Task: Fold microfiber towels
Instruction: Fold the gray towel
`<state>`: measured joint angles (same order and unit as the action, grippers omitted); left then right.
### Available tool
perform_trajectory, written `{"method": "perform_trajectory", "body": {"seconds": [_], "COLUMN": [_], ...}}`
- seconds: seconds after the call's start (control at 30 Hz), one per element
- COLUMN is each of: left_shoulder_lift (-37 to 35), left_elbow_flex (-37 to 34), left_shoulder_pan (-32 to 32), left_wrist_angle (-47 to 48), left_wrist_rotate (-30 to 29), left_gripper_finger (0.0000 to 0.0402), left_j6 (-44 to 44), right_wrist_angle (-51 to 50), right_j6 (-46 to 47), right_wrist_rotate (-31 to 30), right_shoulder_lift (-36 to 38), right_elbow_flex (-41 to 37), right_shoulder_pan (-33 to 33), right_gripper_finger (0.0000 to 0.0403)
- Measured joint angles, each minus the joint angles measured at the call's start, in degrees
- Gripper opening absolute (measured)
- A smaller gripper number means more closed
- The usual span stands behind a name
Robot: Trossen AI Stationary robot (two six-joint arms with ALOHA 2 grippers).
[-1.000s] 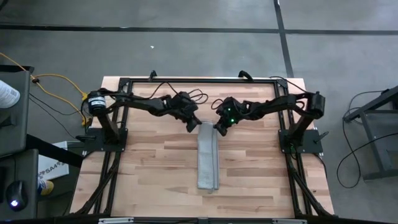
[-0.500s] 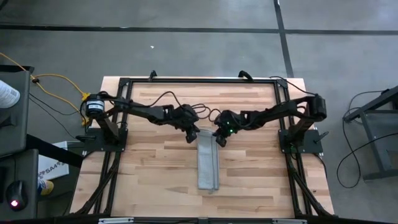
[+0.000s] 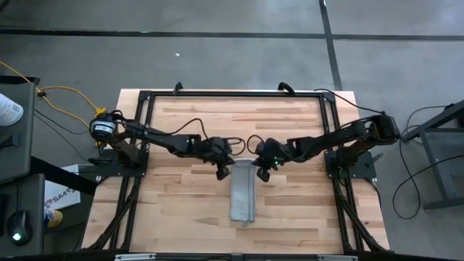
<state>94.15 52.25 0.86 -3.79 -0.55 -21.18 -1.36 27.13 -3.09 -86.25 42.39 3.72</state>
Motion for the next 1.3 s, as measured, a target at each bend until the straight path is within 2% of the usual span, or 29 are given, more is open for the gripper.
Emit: {"method": "perform_trajectory", "body": {"seconds": [0.1,0.23,0.4,0.67,0.8,1.1,1.3], "left_shoulder_lift": [-0.5,-0.5,-0.5,-0.5,-0.4,2.4,2.3], "left_elbow_flex": [0.0,0.0,0.0,0.0,0.0,-0.1,0.0], "left_shoulder_pan": [2.0,4.4,6.7,9.8,12.2,20.0,23.3], "left_wrist_angle": [0.1,0.2,0.0,-0.3,-0.3,0.2,-2.1], "left_wrist_rotate": [-0.8,-3.2,-5.4,-6.6,-9.1,-20.0,-21.7], "left_gripper_finger": [0.0000,0.0000,0.0000,0.0000,0.0000,0.0000,0.0000], "left_j6": [-0.2,-1.5,-2.9,-5.3,-6.1,2.2,3.4], "right_wrist_angle": [0.2,0.6,1.0,1.8,4.0,11.7,13.8], "right_j6": [1.3,1.7,4.1,6.3,6.2,1.8,1.1], "right_wrist_rotate": [-0.3,-4.9,-7.6,-9.0,-9.0,-8.9,-11.2], "right_shoulder_lift": [-0.9,-1.4,-1.3,-1.3,-2.3,-8.7,-9.8], "right_elbow_flex": [0.0,0.0,0.0,0.0,0.1,-0.1,0.0], "right_shoulder_pan": [2.1,5.6,8.9,13.5,15.8,21.1,24.0], "right_gripper_finger": [0.0004,0.0004,0.0004,0.0004,0.0004,0.0004,0.0004]}}
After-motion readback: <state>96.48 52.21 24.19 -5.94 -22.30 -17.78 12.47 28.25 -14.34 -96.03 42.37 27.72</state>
